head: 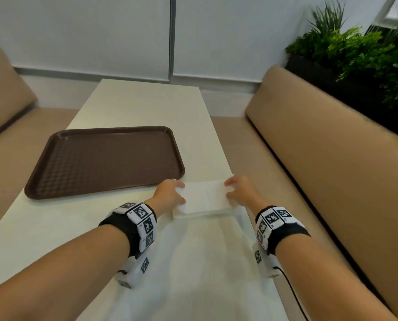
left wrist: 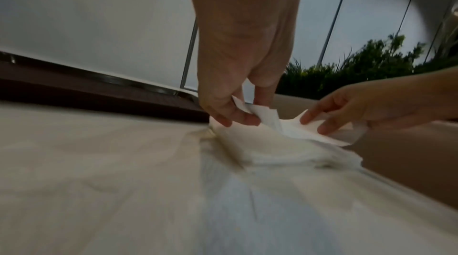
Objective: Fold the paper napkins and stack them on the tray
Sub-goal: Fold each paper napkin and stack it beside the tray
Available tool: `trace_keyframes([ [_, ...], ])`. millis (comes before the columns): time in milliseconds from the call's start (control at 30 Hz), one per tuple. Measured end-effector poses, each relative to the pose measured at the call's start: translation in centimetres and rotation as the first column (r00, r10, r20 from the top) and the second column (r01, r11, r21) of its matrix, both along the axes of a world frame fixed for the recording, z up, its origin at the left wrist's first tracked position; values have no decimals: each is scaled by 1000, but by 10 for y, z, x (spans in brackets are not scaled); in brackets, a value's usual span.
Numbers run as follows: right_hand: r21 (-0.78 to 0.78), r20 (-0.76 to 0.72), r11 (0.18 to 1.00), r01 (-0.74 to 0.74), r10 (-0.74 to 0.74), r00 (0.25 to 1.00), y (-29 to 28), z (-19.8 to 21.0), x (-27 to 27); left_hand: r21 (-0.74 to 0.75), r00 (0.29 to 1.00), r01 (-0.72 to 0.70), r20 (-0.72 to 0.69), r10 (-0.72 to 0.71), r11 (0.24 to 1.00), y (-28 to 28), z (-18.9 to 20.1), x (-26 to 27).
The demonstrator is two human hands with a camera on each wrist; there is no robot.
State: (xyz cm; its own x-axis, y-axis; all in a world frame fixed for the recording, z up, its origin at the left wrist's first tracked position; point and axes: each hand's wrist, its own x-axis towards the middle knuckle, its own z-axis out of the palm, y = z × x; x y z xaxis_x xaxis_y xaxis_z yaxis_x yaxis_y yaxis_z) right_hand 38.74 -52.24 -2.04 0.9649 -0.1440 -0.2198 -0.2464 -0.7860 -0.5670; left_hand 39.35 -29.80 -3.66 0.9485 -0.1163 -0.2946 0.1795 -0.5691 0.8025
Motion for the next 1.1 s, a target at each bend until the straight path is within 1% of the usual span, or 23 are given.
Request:
trace_keyframes([
  [67, -106, 36, 994, -17, 21, 999, 2, -13, 2, 88, 999, 14, 30, -17, 996, -5, -9, 1],
  [133, -203, 67, 978, -40, 55, 996, 5, -23, 0, 199, 994, 62, 81, -79, 978, -9, -14, -1],
  [167, -246, 77, 968, -48, 69, 995, 7, -27, -2, 274, 987, 94, 101, -126, 957, -11, -15, -2],
  [233, -309, 60, 950, -54, 76, 995, 13, -28, -8, 415, 976, 140, 95, -196, 899, -12, -13, -8],
  [300, -454, -4, 887, -78, 86, 996, 21, -18, -17, 487, 972, 159, 77, -223, 859, -9, -6, -14],
  [333, -495, 0, 865, -77, 89, 996, 24, -9, -24, 478, 971, 159, 83, -224, 864, -5, 0, -18],
  [367, -476, 1, 875, -88, 101, 995, 28, 3, -34, 433, 974, 147, 93, -206, 889, 1, 7, -23],
  [400, -419, -6, 899, -124, 134, 991, 32, 13, -45, 358, 979, 123, 109, -172, 925, 9, 16, -29],
  [433, -365, -34, 909, -203, 205, 978, 35, 20, -57, 271, 982, 96, 132, -136, 958, 19, 25, -36],
  [500, -284, -196, 882, -376, 330, 923, 40, 25, -83, 103, 980, 59, 184, -78, 993, 42, 43, -56],
  [533, -269, -291, 859, -436, 359, 887, 44, 24, -98, 37, 978, 50, 202, -56, 998, 56, 50, -69],
  [567, -291, -374, 827, -480, 364, 853, 48, 22, -110, -21, 978, 31, 206, -26, 999, 69, 56, -84],
  [600, -339, -421, 795, -504, 351, 836, 52, 18, -120, -71, 978, 9, 208, 6, 997, 83, 60, -99],
  [633, -387, -429, 773, -502, 331, 841, 55, 14, -128, -109, 978, -11, 205, 33, 994, 98, 61, -114],
  [667, -416, -408, 774, -478, 310, 859, 57, 11, -135, -133, 979, -29, 196, 55, 991, 111, 61, -129],
  [767, -434, -314, 820, -373, 251, 916, 59, 8, -148, -167, 979, -94, 163, 122, 981, 143, 57, -170],
  [867, -474, -193, 819, -322, 260, 946, 61, 9, -160, -198, 974, -143, 147, 173, 970, 164, 54, -203],
  [933, -430, -86, 861, -270, 259, 962, 61, 12, -168, -210, 970, -152, 156, 187, 966, 171, 53, -218],
  [1033, -294, 72, 944, -151, 180, 981, 56, 22, -178, -218, 971, -144, 156, 180, 965, 175, 56, -232],
  [1100, -213, 124, 972, -101, 130, 984, 53, 31, -188, -217, 973, -136, 157, 172, 967, 174, 63, -238],
])
